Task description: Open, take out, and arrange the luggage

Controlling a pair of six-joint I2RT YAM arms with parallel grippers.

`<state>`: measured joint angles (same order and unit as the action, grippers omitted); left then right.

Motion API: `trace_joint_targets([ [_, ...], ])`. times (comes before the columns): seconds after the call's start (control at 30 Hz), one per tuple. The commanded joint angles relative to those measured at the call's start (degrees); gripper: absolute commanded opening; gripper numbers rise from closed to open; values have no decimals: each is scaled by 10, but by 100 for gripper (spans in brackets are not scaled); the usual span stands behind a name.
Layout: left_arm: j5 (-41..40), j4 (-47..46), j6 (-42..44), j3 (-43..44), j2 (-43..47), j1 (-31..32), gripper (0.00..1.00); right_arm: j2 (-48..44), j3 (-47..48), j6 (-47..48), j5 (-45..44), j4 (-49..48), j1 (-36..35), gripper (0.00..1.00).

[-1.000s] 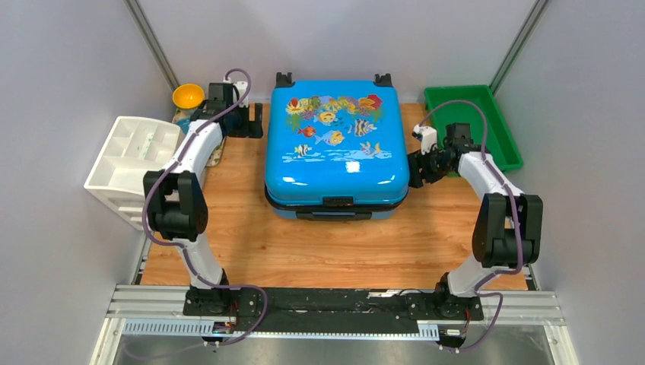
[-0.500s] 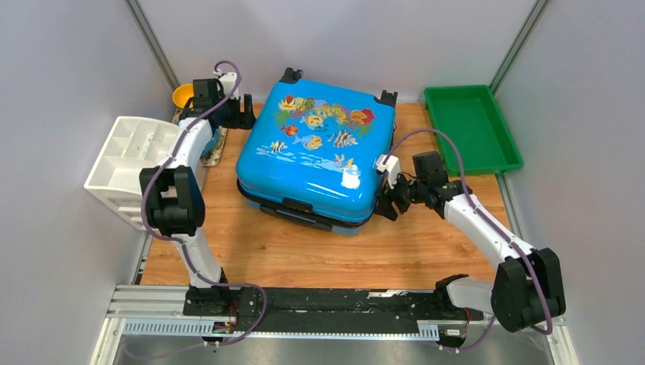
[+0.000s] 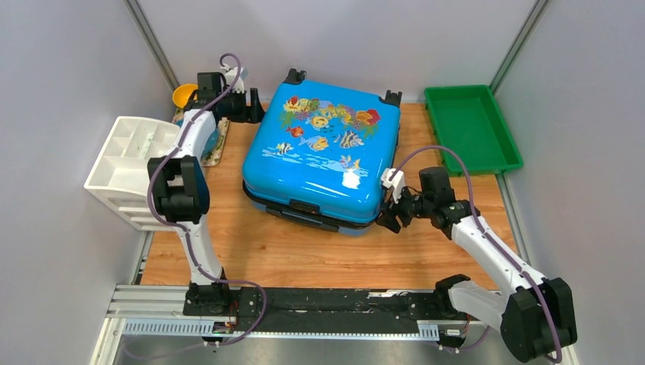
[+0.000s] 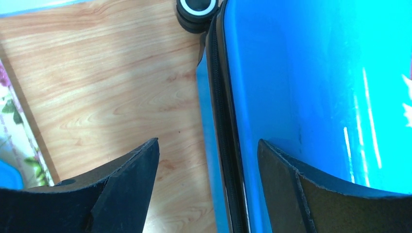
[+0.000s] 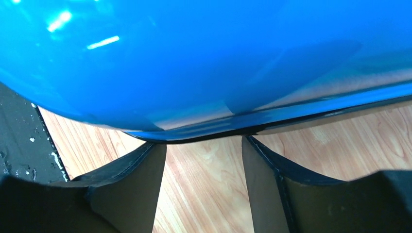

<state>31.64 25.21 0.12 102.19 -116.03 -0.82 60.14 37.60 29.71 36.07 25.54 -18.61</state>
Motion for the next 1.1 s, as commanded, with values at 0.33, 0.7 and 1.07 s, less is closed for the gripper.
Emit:
trace_joint_targets([
  [0.33,-79,-3,-130,-307,450,-40,85,57,44,-114,-7,-152,-101,62],
  [0.7,-109,136,-267,-551,648,-44,81,172,169,-192,-94,-245,-189,68],
  [1.07,-153,108,-342,-636,635,-45,78,126,204,-243,-95,-193,-166,72],
])
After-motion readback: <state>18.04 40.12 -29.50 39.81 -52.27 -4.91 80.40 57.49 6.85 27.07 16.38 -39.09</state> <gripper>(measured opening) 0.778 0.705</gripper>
